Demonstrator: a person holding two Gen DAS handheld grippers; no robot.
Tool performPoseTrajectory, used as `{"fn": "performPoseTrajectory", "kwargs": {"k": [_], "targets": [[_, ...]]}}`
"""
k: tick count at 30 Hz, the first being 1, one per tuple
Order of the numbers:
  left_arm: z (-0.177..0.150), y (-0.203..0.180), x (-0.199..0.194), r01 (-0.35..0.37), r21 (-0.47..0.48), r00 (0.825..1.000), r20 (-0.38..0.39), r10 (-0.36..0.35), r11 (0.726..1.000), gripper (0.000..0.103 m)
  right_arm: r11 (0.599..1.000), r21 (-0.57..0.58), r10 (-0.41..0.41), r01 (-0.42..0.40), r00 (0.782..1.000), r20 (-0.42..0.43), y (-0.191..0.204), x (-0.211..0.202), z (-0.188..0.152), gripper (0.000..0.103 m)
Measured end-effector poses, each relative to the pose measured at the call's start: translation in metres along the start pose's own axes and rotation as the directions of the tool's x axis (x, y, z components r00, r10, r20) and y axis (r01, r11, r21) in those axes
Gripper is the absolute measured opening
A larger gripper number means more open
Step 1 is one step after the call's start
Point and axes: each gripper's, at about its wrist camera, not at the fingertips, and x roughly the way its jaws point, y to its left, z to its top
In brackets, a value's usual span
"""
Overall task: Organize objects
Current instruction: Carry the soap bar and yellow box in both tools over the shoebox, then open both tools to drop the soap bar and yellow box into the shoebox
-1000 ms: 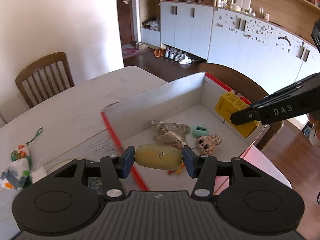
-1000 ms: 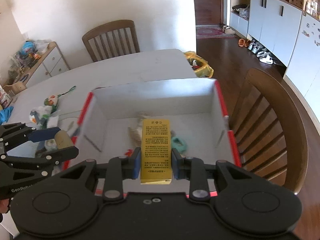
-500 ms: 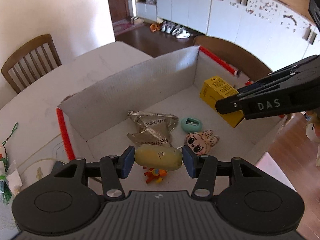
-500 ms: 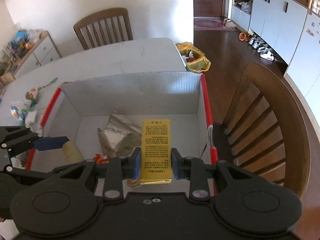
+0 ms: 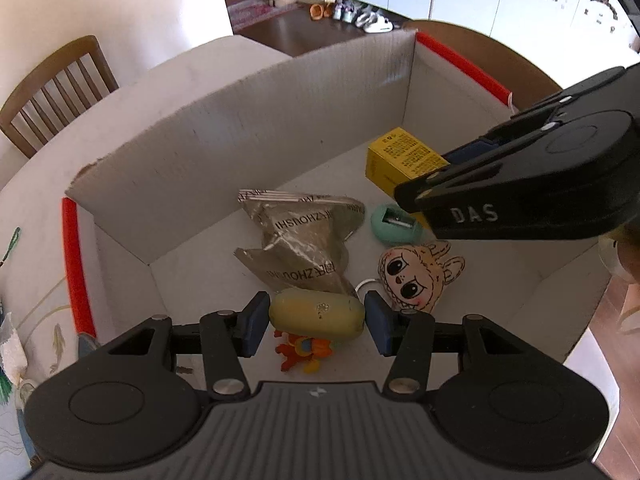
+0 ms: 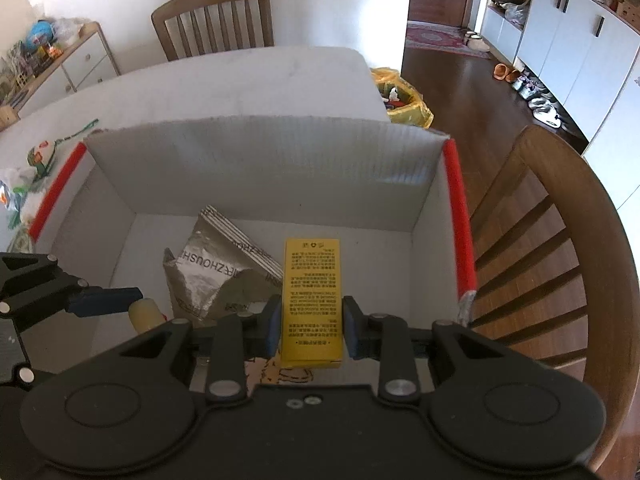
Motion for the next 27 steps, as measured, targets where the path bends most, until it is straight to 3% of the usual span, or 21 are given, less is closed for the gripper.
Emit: {"fn": "performPoseTrajectory", "kwargs": {"k": [16, 21, 27], "targets": [[0.001, -0.007, 0.013, 0.013, 0.01, 0.995, -0.099, -0.012, 1.0, 0.053, 1.0, -0.027, 0.009, -0.01, 1.0, -0.028, -0.002, 0.004, 0.0, 0.031], [0.001, -0.005, 0.009, 0.021, -0.006, 0.996, -0.087, -0.021, 1.0, 0.069, 0.999, -0.038, 0.016, -0.017, 1.0, -0.027, -0.003, -0.001, 0.0, 0.033], [-0.001, -0.004, 0.003, 0.012, -0.006, 0.998, -0.058, -0.013, 1.0, 0.071, 0.999, -0.04, 0.03, -0.03, 0.999, -0.016, -0.005, -0.009, 0.001, 0.036]]}}
